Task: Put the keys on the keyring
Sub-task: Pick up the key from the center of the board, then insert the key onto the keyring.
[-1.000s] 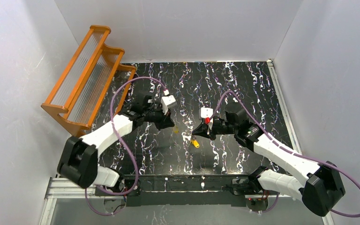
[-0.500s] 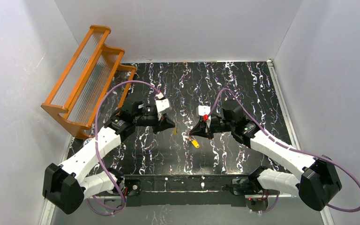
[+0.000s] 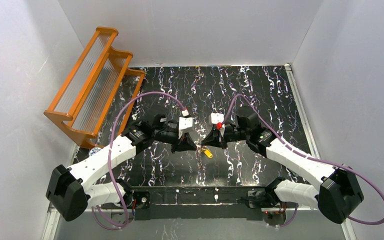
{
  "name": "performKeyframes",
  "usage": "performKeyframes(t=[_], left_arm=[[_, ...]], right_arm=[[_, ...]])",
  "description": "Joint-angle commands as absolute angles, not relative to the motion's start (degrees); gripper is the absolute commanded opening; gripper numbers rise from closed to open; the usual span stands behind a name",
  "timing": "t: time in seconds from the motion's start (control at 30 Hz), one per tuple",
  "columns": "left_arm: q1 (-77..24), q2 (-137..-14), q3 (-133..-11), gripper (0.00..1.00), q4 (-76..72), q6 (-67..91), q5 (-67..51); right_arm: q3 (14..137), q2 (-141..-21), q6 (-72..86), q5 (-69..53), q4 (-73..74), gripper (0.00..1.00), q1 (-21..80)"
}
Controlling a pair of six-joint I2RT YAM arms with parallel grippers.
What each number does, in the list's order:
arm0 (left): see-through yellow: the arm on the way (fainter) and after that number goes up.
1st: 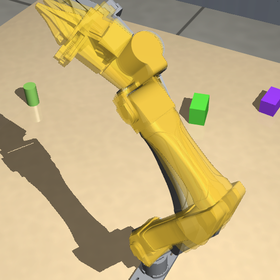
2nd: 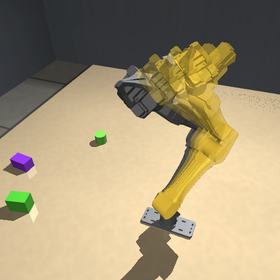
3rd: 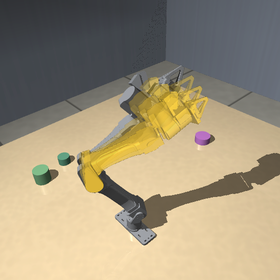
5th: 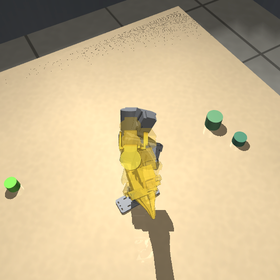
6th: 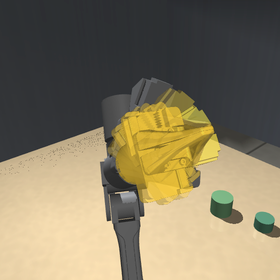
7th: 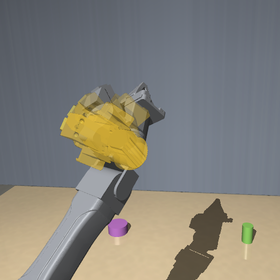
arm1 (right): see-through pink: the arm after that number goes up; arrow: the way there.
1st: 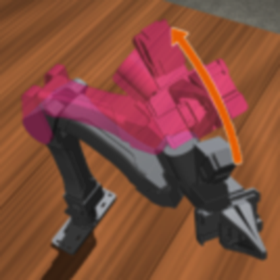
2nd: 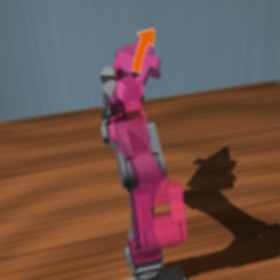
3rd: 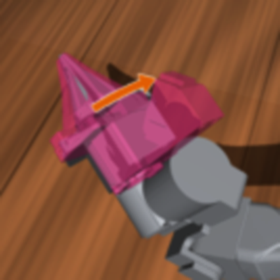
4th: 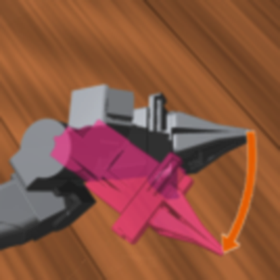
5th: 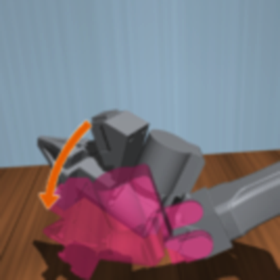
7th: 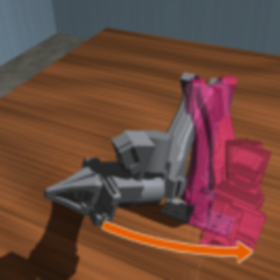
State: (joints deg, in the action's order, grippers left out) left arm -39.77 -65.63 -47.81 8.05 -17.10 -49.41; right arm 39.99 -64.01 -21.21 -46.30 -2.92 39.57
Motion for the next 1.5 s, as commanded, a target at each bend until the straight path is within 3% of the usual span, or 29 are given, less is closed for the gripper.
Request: performKeyframes(t=[0.0, 0.57, 0.93, 1.47], left_arm=[[-40.62, -66.10, -50.89, 0.00, 8.86, -17.67, -50.69], [-41.11, -69.69, -52.45, 0.00, 7.10, -11.39, -41.37], [-41.12, -68.82, -51.06, 0.00, 1.06, -5.43, -41.34], [-41.14, -69.40, -50.00, 0.00, 5.77, -4.35, -34.94]], right_arm=[[43.11, -64.06, -21.36, -47.71, -4.83, 0.01, 39.82], [42.80, -63.90, -21.62, -48.15, -4.75, 0.01, 39.87], [42.63, -63.70, -21.64, -48.12, -4.75, 0.01, 39.82], [42.36, -63.20, -21.15, -48.07, -5.57, 0.01, 39.82]])
